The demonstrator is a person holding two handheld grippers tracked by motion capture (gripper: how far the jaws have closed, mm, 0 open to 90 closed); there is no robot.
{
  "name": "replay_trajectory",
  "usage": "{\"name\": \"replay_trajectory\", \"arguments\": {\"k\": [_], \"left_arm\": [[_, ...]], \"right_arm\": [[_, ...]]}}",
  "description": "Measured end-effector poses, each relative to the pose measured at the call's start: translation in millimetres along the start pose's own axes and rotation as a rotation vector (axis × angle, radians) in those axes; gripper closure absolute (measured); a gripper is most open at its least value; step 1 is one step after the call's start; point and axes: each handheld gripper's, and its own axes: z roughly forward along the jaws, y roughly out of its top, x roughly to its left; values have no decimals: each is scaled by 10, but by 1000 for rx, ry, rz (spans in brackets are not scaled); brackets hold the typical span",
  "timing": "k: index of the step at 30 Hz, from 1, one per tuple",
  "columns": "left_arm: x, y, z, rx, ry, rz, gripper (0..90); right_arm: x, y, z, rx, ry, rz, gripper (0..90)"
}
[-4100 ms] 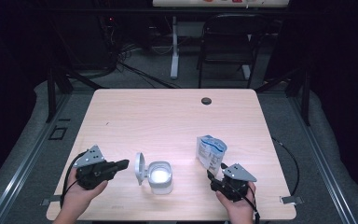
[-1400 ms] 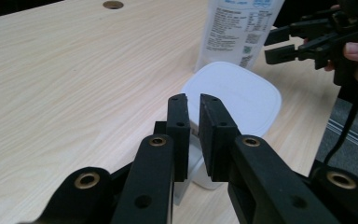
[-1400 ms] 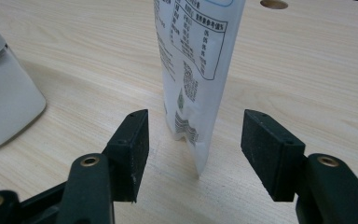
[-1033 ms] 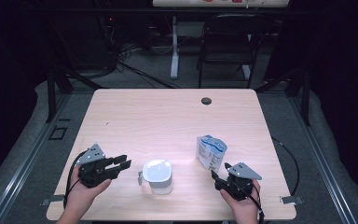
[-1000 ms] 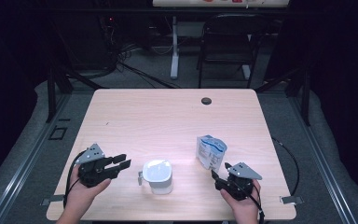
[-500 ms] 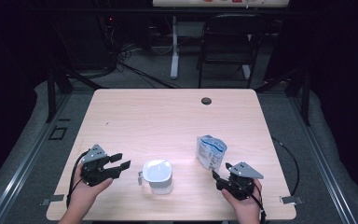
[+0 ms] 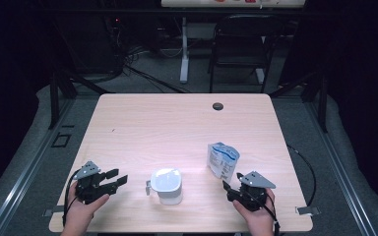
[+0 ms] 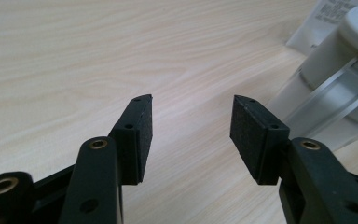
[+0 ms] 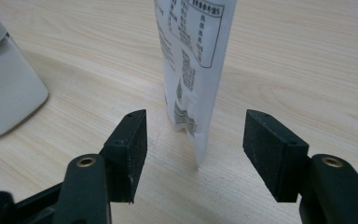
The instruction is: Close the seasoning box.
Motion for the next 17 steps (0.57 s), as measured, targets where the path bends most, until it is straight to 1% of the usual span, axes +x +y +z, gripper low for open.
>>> {"name": "replay_trajectory", "arguments": {"k": [1,3,7,8,9,11,17], "left_arm": [[24,-22,17,11,6,1,494],[46,-45,20,6,15,-5,492],[110,-97,17,16,35,-11,488],[130,-107,16,25,33,-14,486],[146,-117,19,24,36,-17,485],[175,-126,13,34,37,-22,481],[207,-135,-17,21,46,-31,468]], "right_arm": [[1,-2,4,3,4,-1,399],[3,-11,18,14,5,-13,398],[12,-28,41,23,9,-15,395],[16,-31,49,19,12,-13,395],[13,-30,46,27,9,-20,394],[21,-30,47,21,10,-16,391],[-7,-28,35,21,8,-13,384]]}}
